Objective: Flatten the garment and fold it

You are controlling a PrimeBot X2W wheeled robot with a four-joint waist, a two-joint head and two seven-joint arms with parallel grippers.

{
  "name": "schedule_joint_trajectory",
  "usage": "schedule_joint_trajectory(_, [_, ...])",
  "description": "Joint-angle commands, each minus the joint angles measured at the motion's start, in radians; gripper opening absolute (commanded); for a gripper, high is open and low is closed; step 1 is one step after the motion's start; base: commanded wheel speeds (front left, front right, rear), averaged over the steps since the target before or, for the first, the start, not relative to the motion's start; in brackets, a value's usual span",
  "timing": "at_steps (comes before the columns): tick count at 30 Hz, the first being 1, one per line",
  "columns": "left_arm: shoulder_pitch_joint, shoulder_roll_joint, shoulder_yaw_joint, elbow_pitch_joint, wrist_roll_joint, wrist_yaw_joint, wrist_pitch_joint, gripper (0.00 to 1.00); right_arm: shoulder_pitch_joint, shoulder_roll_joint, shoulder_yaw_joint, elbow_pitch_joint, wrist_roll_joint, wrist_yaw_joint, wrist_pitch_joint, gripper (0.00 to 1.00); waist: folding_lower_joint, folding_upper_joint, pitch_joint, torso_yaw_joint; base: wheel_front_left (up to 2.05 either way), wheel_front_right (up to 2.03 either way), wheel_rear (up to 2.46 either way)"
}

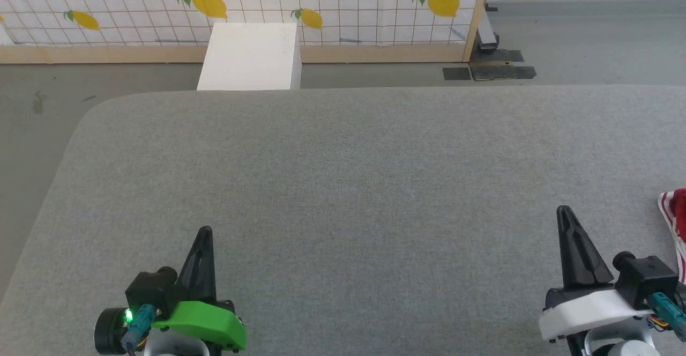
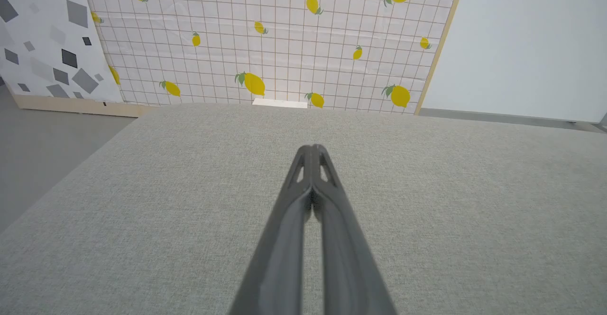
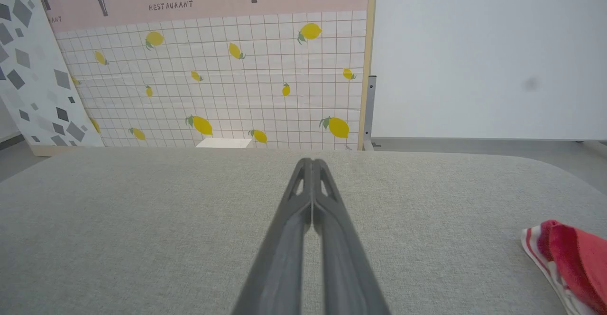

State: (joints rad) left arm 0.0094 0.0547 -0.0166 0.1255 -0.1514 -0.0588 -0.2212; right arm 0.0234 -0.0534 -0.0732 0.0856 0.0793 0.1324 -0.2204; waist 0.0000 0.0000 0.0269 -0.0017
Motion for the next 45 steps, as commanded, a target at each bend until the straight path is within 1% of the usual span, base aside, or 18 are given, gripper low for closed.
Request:
schedule_joint_trajectory(1, [-0.001, -0.001, 0.002, -0.006, 0.009, 0.009, 0.005, 0.00, -0.004, 0.000, 0.004, -0.007, -0.005, 0.000, 0.005, 0.00, 0.0000, 0.0000, 0.000, 0.000, 0.00, 0.00, 0.00])
schedule_joint_trajectory(45, [-0.005, -0.002, 0.008, -0.055, 0.068, 0.029, 0.094, 0.00, -0.012, 0.002, 0.032, -0.039, -0.035, -0.001, 0.094, 0.00, 0.0000, 0.0000, -0.011, 0.001, 0.00, 0.00, 0.00])
